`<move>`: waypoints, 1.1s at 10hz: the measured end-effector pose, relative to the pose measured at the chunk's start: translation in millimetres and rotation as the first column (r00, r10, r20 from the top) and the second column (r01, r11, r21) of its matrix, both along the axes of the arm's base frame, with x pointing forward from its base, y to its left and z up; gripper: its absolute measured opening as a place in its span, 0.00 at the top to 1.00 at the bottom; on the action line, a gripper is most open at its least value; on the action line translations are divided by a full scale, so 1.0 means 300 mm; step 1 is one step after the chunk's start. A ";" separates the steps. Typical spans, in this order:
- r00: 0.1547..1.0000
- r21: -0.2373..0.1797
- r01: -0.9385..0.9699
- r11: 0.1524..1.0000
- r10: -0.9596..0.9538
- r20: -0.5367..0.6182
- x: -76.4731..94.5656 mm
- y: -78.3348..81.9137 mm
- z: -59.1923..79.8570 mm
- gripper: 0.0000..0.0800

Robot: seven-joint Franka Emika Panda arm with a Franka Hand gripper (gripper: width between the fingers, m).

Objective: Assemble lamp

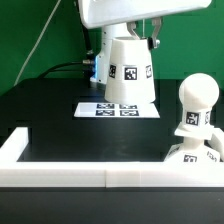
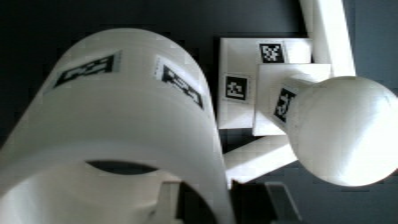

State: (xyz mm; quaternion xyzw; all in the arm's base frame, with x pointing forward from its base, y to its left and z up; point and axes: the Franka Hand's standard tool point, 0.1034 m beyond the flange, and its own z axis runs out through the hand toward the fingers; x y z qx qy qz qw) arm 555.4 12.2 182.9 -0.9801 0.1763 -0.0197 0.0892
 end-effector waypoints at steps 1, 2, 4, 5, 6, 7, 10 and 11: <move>1.000 0.000 0.005 1.000 -0.005 -0.003 0.000 0.007 0.004 0.94; 1.000 0.007 0.017 1.000 -0.017 -0.005 0.010 0.044 0.041 0.94; 0.999 0.026 0.037 0.999 -0.036 -0.013 0.043 0.099 0.124 0.94; 0.998 0.035 0.051 0.998 -0.050 -0.027 0.057 0.130 0.158 0.94; 0.998 0.040 0.064 0.997 -0.063 -0.026 0.069 0.163 0.181 0.94; 0.997 0.044 0.074 0.996 -0.073 -0.022 0.079 0.201 0.199 0.94; 0.998 0.050 0.058 0.997 -0.057 -0.017 0.120 0.300 0.185 0.94; 0.999 0.050 0.049 0.998 -0.048 -0.019 0.150 0.322 0.163 0.94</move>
Offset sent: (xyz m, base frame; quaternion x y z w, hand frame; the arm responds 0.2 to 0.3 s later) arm 0.0186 0.0300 0.0541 -0.0063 -0.0316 0.0354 0.9989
